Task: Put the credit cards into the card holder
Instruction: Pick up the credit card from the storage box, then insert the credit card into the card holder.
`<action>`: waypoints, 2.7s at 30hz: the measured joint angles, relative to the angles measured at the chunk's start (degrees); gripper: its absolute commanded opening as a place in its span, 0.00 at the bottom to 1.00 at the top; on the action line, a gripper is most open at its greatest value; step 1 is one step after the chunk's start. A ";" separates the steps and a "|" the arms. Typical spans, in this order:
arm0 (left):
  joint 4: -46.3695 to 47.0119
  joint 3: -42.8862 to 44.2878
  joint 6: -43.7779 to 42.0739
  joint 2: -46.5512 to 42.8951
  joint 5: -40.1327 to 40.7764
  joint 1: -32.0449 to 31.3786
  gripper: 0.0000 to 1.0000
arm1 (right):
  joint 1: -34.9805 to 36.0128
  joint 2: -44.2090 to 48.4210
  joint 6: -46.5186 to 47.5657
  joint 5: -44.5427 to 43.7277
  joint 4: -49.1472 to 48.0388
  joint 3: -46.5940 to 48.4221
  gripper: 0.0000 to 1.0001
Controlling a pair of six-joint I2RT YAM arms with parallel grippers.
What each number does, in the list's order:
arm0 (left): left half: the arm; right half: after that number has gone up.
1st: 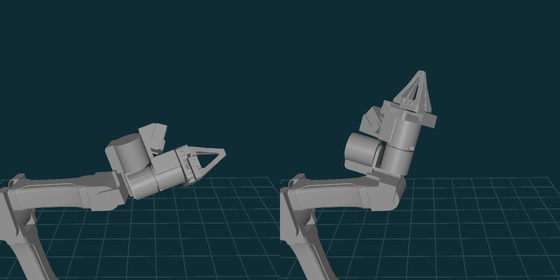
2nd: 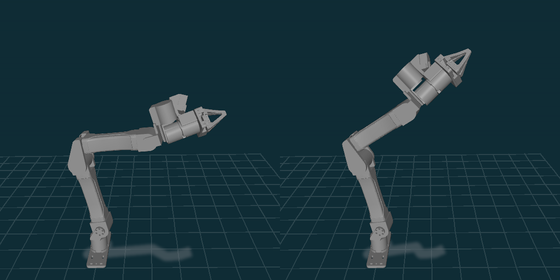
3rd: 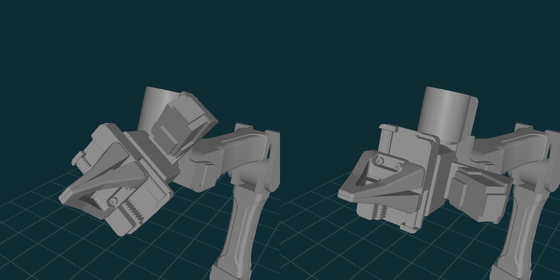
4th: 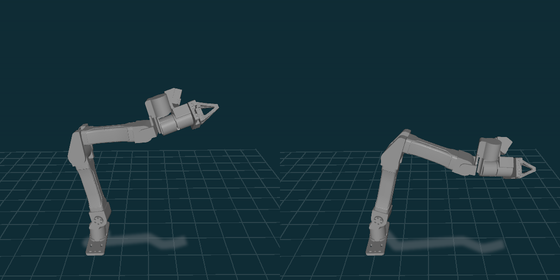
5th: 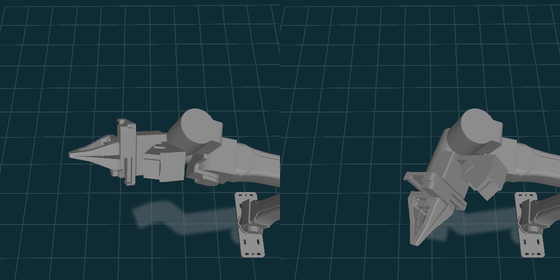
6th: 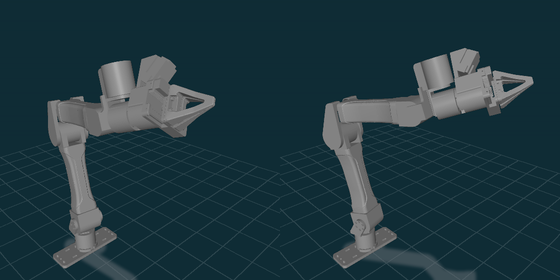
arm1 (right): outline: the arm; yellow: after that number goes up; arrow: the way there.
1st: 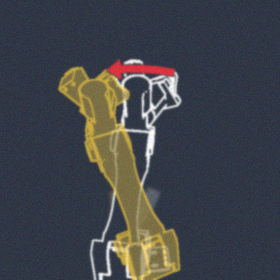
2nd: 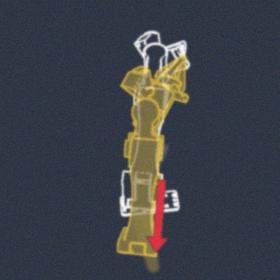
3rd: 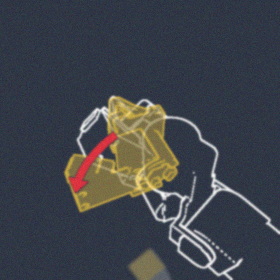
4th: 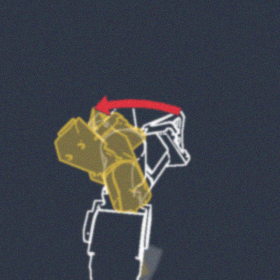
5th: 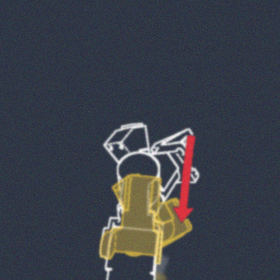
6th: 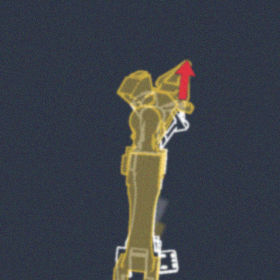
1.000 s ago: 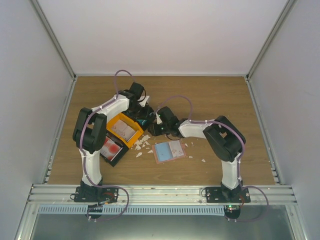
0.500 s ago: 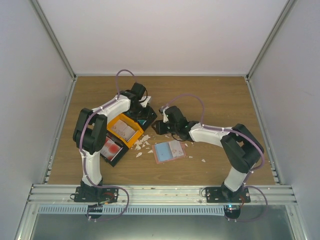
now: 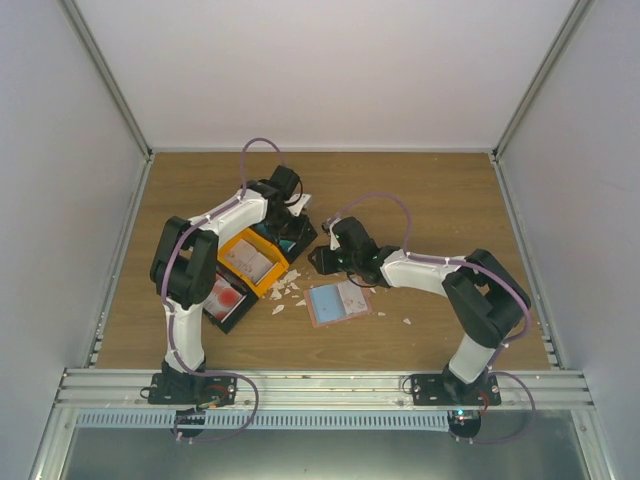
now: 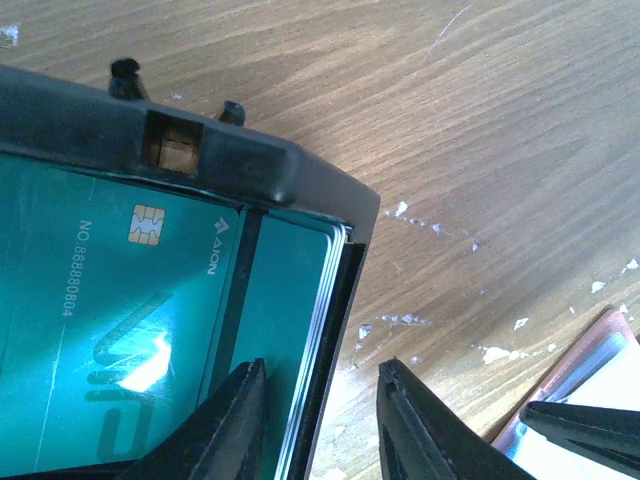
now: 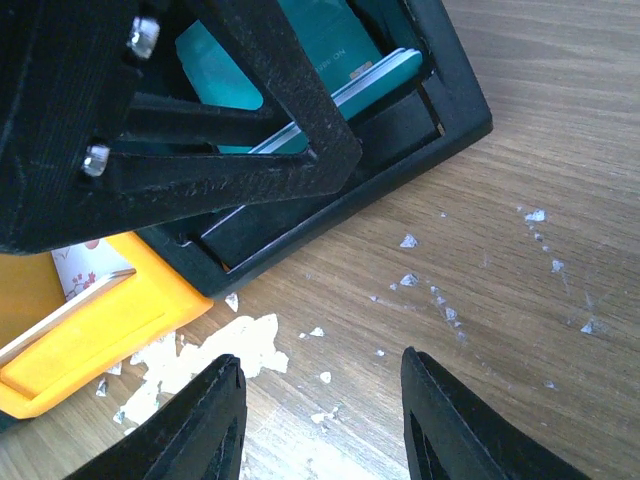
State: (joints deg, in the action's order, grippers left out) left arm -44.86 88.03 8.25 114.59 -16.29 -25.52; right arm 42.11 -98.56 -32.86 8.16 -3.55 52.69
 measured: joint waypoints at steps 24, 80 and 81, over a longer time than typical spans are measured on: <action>-1.51 1.11 0.07 -0.11 0.11 -0.15 0.14 | 0.00 0.00 0.00 -0.83 0.11 0.00 0.44; 47.34 -23.26 40.70 -43.60 -32.44 -3.50 0.00 | -11.91 40.13 -17.59 25.92 -7.69 -4.68 0.31; 47.65 -23.52 40.85 -43.60 -32.52 -3.50 0.00 | -11.91 39.93 -18.51 26.67 -8.50 -4.70 0.27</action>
State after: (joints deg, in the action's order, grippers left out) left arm 2.79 64.51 49.10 70.98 -48.82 -29.02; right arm 30.20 -58.63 -51.37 34.83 -12.05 47.99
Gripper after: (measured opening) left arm 0.016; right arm 0.349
